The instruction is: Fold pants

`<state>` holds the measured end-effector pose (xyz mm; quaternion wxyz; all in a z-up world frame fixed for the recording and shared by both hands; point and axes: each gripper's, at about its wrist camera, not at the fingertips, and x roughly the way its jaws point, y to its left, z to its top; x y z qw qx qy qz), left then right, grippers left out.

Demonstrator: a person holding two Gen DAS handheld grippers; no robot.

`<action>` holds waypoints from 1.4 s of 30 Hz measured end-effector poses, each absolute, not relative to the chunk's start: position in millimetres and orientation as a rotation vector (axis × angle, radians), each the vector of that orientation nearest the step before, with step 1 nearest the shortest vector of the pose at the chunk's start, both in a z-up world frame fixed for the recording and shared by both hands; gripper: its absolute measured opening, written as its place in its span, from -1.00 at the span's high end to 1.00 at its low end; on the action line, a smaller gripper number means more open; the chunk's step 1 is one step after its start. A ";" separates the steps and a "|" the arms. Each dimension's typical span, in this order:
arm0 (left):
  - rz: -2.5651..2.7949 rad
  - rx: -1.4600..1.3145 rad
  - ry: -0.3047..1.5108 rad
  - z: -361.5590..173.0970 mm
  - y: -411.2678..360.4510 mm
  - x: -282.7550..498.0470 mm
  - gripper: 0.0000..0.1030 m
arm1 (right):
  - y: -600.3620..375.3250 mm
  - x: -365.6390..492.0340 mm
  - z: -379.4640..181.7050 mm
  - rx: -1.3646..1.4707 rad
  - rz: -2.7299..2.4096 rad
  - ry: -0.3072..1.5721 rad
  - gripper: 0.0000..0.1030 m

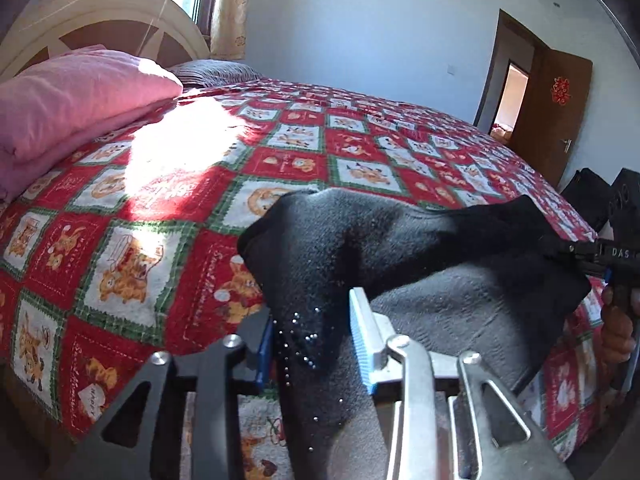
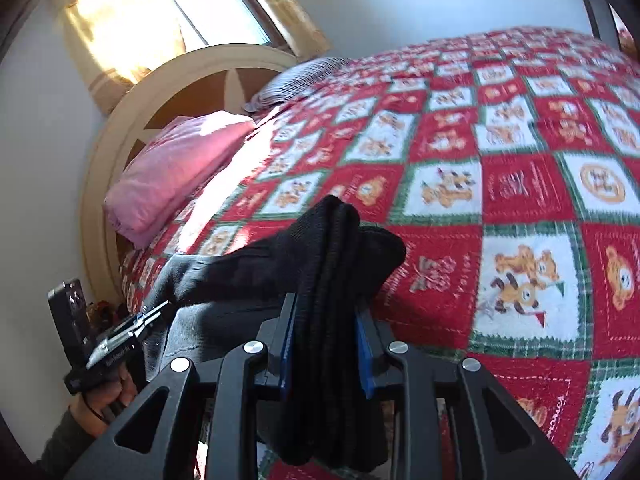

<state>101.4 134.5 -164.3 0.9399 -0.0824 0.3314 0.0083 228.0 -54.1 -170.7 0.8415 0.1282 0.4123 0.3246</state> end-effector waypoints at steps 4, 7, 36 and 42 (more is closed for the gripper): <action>0.040 -0.163 0.667 -164.0 137.6 95.9 -0.05 | -61.5 228.3 -176.5 0.261 0.664 0.880 0.37; 0.065 -0.170 0.671 -163.0 141.0 97.4 -0.28 | -57.7 225.0 -176.2 0.225 0.636 0.870 0.32; 0.069 -0.139 0.661 -126.9 122.3 70.7 -0.61 | -88.4 176.2 -138.1 0.152 0.479 0.806 -0.19; 0.071 -0.110 0.592 -98.0 109.5 48.5 -0.93 | -87.1 128.0 -103.0 0.051 0.479 0.715 -0.22</action>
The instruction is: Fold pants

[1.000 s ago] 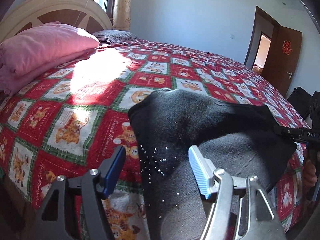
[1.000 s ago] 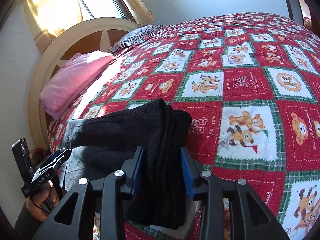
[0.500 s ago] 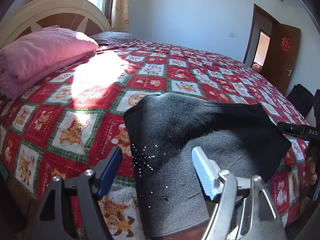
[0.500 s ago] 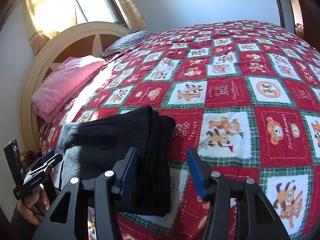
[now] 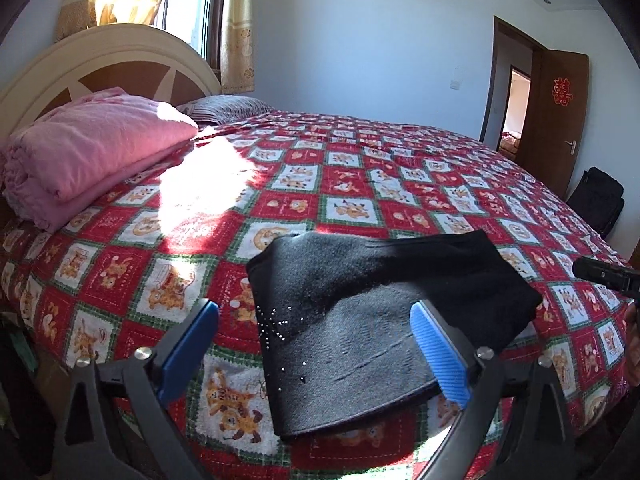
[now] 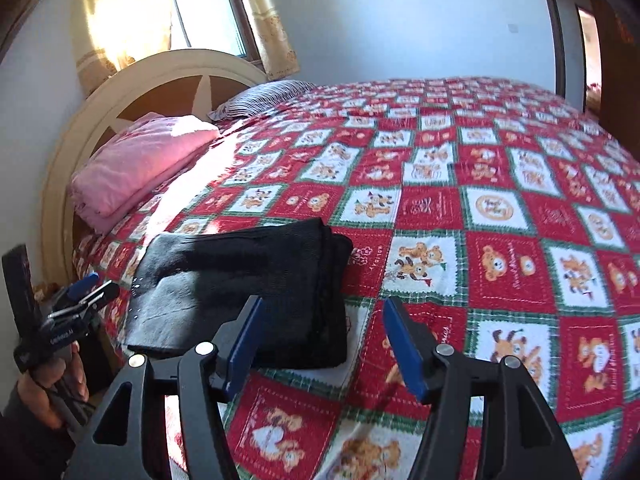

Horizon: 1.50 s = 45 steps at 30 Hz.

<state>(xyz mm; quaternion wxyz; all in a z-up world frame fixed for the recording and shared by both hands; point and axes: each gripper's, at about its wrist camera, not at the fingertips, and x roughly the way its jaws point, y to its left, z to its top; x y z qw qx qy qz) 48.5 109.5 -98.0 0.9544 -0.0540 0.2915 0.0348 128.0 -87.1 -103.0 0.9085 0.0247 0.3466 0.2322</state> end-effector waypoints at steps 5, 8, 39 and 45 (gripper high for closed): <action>0.072 -0.104 0.546 -79.3 100.3 32.0 -0.96 | -87.3 93.8 -76.9 0.008 0.484 0.643 -0.25; 0.068 -0.115 0.520 -69.4 94.1 24.0 -0.97 | -85.6 79.8 -62.1 -0.008 0.490 0.601 -0.28; 0.041 -0.035 0.458 -41.9 67.1 4.4 -1.00 | -87.8 64.7 -41.2 -0.026 0.450 0.544 -0.34; 0.049 -0.019 0.457 -41.2 66.7 3.7 -1.00 | -88.2 64.5 -41.3 -0.026 0.442 0.541 -0.34</action>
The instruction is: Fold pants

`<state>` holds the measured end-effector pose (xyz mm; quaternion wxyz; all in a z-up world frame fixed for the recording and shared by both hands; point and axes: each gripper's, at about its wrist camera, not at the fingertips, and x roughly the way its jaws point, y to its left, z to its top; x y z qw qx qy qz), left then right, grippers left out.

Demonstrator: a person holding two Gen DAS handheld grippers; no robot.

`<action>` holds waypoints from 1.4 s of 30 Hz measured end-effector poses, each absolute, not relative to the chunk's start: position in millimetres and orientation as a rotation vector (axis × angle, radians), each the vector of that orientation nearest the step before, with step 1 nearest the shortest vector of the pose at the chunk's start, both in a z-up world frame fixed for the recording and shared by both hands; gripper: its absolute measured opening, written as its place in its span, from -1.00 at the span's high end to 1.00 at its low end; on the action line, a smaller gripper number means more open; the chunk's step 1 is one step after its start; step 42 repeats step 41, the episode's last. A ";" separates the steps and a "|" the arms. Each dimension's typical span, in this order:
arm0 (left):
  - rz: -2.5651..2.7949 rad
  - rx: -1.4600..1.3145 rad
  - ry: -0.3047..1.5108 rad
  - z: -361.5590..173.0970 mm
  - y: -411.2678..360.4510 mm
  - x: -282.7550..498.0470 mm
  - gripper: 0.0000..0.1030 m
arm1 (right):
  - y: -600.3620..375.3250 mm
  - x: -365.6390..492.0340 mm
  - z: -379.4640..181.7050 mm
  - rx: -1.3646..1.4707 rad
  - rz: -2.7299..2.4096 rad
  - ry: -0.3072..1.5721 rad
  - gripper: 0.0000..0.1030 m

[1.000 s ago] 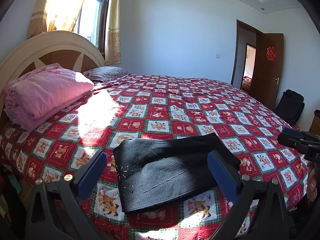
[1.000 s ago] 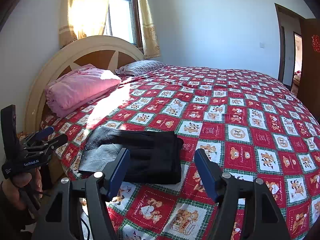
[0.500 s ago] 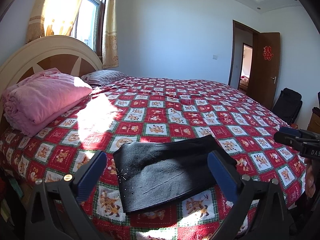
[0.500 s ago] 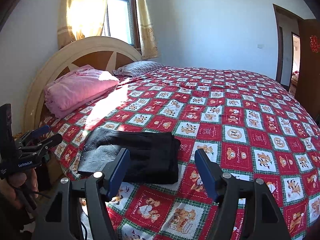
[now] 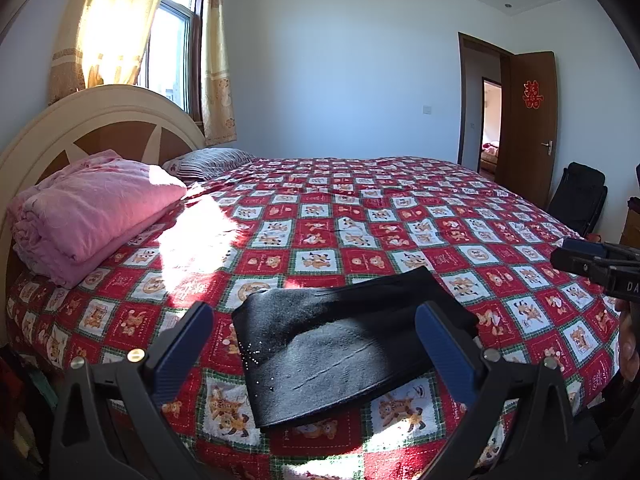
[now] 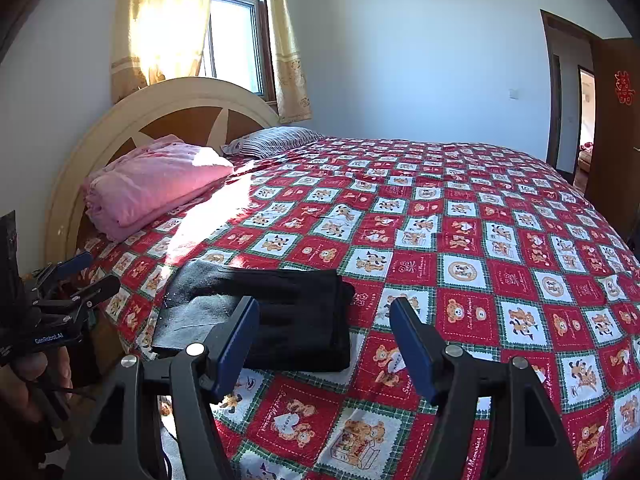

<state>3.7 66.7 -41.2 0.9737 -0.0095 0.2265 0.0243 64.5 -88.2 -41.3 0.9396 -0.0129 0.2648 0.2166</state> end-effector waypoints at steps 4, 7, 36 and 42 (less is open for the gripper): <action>0.055 -0.015 0.458 -41.5 66.5 3.2 -1.00 | -88.0 64.3 -41.3 -0.026 0.440 0.539 -0.34; 0.061 -0.007 0.458 -41.0 66.2 3.4 -1.00 | -88.0 64.1 -41.6 -0.028 0.439 0.539 -0.34; 0.087 -0.031 0.477 -46.8 66.6 6.0 -1.00 | -80.3 56.6 -41.2 -0.063 0.434 0.511 -0.34; 0.073 -0.023 0.471 -47.1 65.6 5.9 -1.00 | -76.9 57.7 -43.0 -0.066 0.436 0.516 -0.34</action>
